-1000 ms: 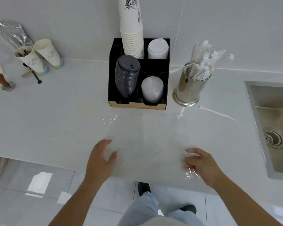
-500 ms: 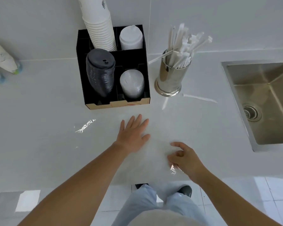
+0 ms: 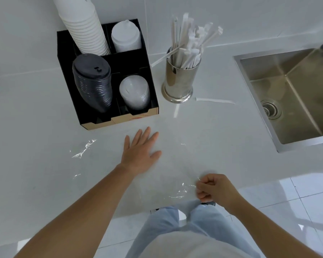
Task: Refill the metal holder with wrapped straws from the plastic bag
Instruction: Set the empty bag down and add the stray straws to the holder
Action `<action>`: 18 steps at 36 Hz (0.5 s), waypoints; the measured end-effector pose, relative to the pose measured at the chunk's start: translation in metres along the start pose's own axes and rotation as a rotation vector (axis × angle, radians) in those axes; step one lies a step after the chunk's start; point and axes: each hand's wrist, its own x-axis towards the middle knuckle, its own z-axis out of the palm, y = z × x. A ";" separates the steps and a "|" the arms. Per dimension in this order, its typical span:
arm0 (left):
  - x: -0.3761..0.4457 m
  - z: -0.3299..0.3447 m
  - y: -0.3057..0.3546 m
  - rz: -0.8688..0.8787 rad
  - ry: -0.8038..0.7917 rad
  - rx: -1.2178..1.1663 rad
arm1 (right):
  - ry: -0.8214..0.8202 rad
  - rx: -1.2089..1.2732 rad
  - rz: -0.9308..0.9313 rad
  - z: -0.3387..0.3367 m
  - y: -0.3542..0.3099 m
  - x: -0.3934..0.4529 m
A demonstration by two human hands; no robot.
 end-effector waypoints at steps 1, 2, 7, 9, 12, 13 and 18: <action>0.000 0.000 0.000 -0.001 0.002 -0.002 | -0.003 -0.012 0.004 -0.001 0.000 0.000; 0.000 -0.001 0.000 0.001 0.004 -0.004 | -0.004 -0.033 0.007 -0.002 -0.001 -0.001; 0.002 -0.004 0.002 0.018 0.025 -0.047 | 0.050 -0.156 -0.010 -0.016 -0.006 -0.001; 0.002 -0.006 0.003 0.025 0.025 -0.086 | 0.088 -0.200 -0.042 -0.022 -0.011 0.001; 0.003 -0.010 0.009 0.041 0.053 -0.176 | 0.147 -0.266 -0.102 -0.040 -0.024 0.008; 0.004 -0.012 0.013 0.047 0.077 -0.209 | 0.168 -0.285 -0.122 -0.047 -0.030 0.012; 0.016 -0.030 0.041 0.050 0.111 -0.318 | 0.237 -0.292 -0.198 -0.086 -0.068 0.039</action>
